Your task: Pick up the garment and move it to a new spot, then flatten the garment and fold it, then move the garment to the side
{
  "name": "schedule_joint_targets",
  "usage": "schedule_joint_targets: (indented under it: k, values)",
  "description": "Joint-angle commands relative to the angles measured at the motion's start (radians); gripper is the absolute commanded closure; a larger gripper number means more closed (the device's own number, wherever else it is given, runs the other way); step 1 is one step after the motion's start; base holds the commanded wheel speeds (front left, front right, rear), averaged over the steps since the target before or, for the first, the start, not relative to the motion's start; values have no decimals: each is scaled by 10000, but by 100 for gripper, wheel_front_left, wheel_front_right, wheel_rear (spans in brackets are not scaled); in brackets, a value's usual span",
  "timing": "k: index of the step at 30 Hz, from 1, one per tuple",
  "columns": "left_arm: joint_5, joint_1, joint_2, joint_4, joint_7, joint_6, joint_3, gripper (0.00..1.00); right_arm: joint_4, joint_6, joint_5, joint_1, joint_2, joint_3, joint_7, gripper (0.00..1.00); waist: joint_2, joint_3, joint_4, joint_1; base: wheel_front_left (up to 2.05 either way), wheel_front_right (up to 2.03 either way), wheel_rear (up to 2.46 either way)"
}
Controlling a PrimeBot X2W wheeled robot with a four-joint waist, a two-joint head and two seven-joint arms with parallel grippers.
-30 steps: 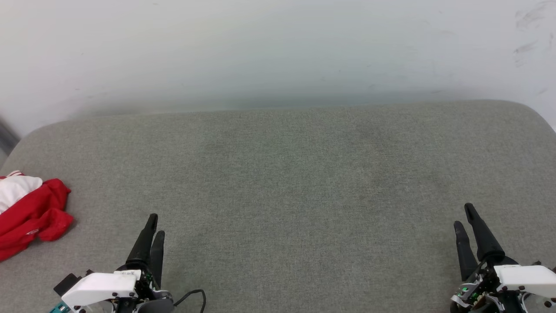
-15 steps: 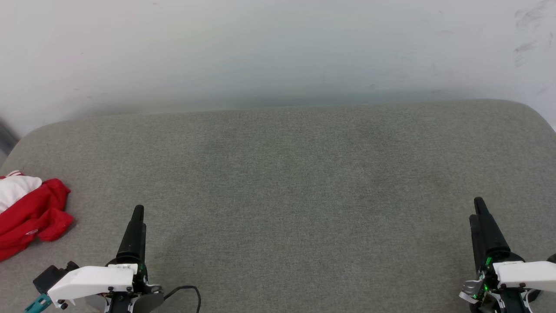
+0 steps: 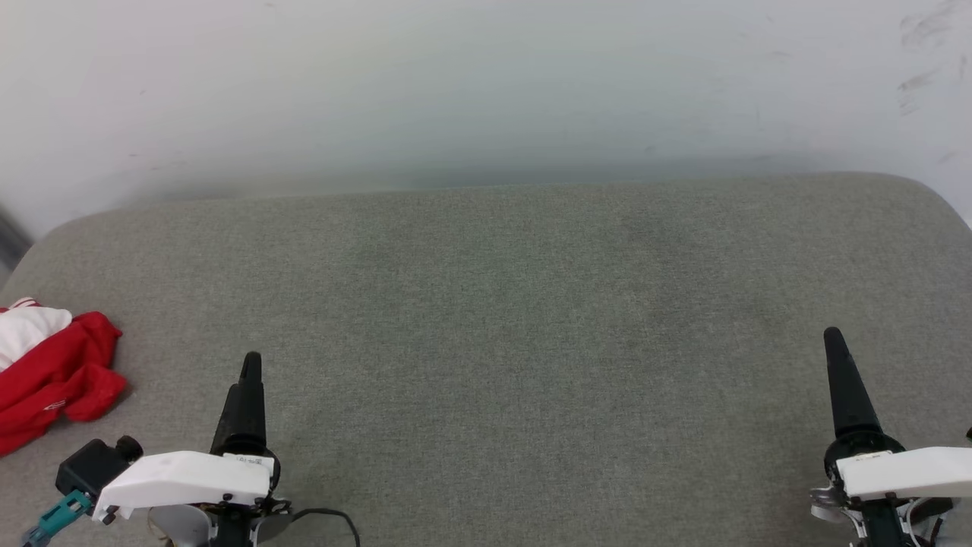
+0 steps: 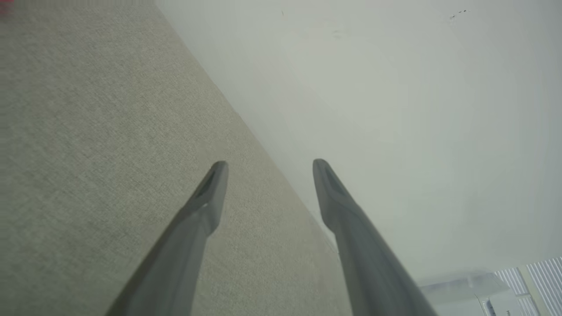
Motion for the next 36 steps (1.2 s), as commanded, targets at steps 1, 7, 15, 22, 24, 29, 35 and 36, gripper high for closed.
schedule_joint_targets:
  k: [1, 7, 15, 22, 24, 29, 35, 36]
  values:
    - [425, 21, 25, -243, -93, 79, -72, 0, -307, 3, -476, -37, -16, 67, -112, 0, 0, 2, 3, 0, 0, 0, 0]
    - [1697, 165, 26, -447, -307, 385, -273, 0, -645, 3, -1884, 77, -16, 259, -327, 0, 0, 11, 7, 0, 0, 0, 0]
    - [3055, 299, 29, -728, -574, 537, -515, 0, -858, 3, -3265, 251, -15, 407, -598, 0, 0, 28, 17, 0, 0, 0, 0]
    - [3904, 449, 29, -880, -761, 522, -691, 0, -846, 4, -4076, 379, -14, 414, -787, 0, 0, 34, 18, 0, 0, 0, 0]
    - [4361, 486, 29, -936, -851, 518, -752, 0, -859, 4, -4442, 450, -14, 435, -876, 0, 0, 39, 18, 0, 0, 0, 0]
    - [4961, 569, 32, -948, -971, 547, -852, 0, -890, 4, -4928, 498, -14, 468, -988, 0, 0, 48, 15, 0, 0, 0, 0]
    - [5739, 649, 34, -967, -1133, 633, -985, 0, -1005, 4, -5624, 589, -13, 514, -1157, 0, 0, 65, 22, 0, 0, 0, 0]
    - [5865, 663, 38, -953, -1166, 659, -999, 0, -1022, 4, -5732, 609, -13, 518, -1178, 0, 0, 65, 23, 0, 0, 0, 0]
